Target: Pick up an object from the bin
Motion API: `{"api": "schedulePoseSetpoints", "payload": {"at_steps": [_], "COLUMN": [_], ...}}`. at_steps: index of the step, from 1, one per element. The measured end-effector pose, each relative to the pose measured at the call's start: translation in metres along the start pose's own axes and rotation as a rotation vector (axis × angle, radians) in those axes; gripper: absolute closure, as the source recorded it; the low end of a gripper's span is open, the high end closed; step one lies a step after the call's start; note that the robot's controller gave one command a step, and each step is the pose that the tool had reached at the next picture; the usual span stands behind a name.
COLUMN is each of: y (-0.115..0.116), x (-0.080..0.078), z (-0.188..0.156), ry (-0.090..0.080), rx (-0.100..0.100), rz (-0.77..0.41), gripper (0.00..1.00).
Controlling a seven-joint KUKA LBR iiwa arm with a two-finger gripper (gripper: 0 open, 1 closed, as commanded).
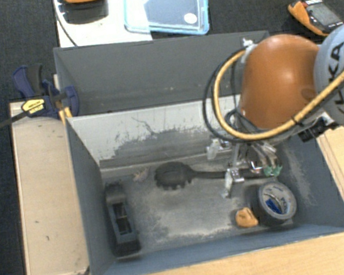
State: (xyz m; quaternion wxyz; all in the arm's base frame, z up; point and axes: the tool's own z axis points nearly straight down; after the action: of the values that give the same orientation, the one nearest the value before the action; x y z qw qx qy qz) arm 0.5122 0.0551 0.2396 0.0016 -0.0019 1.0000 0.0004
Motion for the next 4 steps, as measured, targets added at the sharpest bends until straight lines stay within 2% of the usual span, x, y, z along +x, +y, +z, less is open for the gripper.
{"api": "schedulePoseSetpoints", "payload": {"at_steps": [1,2,3,4], "y": [0.021,0.039,0.051,0.042], "x": [-0.038,-0.059,-0.068,-0.073], "z": [0.086,0.089,0.103,0.155], "ry": [-0.006,-0.006,-0.005,-0.013], "rx": [0.000,-0.001,0.000,-0.005], "rz": [-0.063,0.122,-0.114,0.181], "gripper": [0.00,0.00,0.00,0.00]}}
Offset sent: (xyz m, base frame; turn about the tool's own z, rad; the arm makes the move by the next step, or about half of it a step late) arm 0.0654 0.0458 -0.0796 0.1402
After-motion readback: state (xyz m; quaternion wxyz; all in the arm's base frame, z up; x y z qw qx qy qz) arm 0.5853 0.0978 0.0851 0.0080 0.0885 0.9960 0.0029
